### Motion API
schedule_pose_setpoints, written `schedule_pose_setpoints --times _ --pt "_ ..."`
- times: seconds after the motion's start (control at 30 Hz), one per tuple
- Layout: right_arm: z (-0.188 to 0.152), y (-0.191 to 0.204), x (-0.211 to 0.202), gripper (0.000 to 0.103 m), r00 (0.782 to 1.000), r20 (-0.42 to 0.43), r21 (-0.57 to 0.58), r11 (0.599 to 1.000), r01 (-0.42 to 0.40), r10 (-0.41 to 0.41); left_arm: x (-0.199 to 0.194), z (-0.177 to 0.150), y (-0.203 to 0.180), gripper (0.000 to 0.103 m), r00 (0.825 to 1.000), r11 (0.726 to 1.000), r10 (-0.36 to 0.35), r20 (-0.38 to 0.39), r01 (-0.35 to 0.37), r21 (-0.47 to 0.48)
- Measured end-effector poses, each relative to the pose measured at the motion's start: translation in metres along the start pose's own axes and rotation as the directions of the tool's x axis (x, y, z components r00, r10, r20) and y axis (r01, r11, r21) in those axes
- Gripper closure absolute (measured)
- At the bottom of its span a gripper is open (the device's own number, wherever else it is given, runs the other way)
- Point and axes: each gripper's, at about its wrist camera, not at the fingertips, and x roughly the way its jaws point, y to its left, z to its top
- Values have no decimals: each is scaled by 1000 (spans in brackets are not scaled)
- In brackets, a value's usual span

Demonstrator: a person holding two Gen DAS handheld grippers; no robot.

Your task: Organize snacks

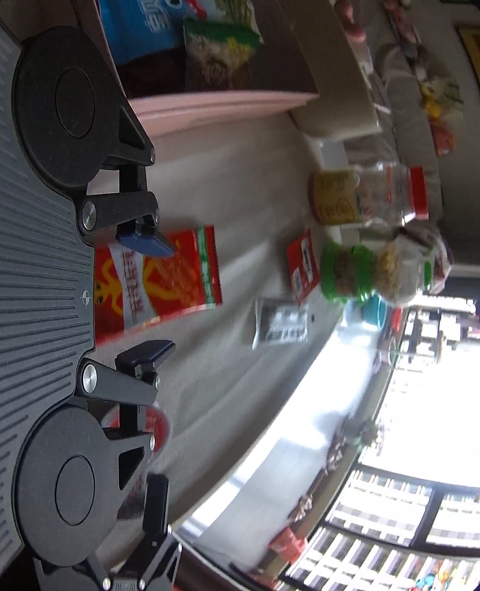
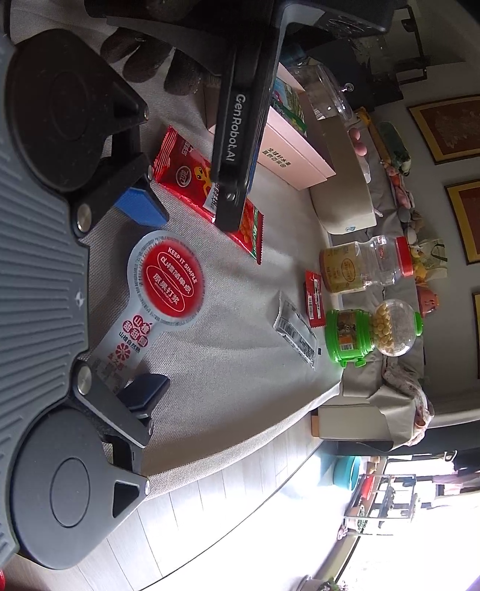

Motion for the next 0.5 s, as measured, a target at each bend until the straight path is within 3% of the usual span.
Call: schedule_pose_setpoints --times 0.03,0.17,0.33,0.5 --pt "0 0 0 12 1000 -1 -1 1000 -5 5 3 -1 3 47 1000 1000 18 -21 -18 -6" --pt "1 1 1 9 1000 -8 -7 1000 -17 17 10 1 10 43 999 998 -28 -44 25 -58" --pt "1 3 3 5 1000 -19 -22 999 -23 22 20 2 -9 25 998 998 -28 -56 30 50" --pt "2 3 4 0 998 -37 -37 998 -46 45 17 -4 -8 27 998 997 -35 -56 39 74"
